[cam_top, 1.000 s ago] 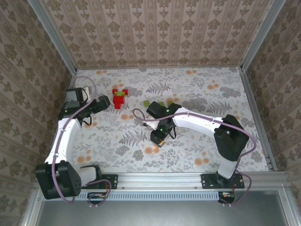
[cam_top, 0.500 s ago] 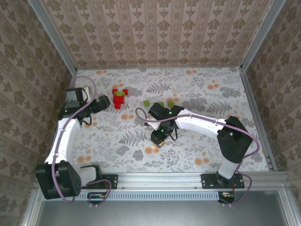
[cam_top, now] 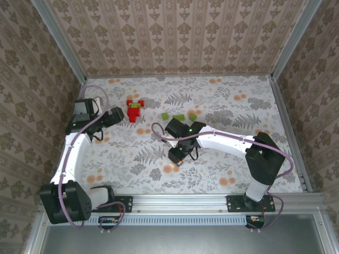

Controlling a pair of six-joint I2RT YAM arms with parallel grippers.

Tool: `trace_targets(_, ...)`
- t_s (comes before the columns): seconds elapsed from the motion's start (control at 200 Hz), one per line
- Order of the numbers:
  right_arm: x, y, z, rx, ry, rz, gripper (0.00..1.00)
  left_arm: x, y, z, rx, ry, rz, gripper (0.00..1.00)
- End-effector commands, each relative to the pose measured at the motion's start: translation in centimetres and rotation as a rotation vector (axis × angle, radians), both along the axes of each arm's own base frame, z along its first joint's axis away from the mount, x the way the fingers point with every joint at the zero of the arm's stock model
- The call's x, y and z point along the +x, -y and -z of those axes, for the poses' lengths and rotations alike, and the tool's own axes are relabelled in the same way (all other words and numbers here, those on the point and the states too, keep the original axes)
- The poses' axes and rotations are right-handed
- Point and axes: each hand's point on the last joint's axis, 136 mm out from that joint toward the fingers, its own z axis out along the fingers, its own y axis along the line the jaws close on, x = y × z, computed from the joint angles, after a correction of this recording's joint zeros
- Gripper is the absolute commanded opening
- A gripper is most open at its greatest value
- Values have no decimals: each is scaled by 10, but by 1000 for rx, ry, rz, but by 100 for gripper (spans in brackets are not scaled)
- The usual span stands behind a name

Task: Assemble a carrot with lego

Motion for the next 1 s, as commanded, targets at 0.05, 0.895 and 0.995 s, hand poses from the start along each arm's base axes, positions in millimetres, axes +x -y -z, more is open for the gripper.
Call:
trace_targets(0.05,-28,29,42,-179,-95,23,32,1,3,-9,7,15,19,100)
trace_targets(0.895,-42,24,54,-137,-177,120,32,1,5,-11,-1,21,26,100)
trace_targets(0.995,-40,25,53,-139,-173,139,32,1,5,-11,-1,21,26,100)
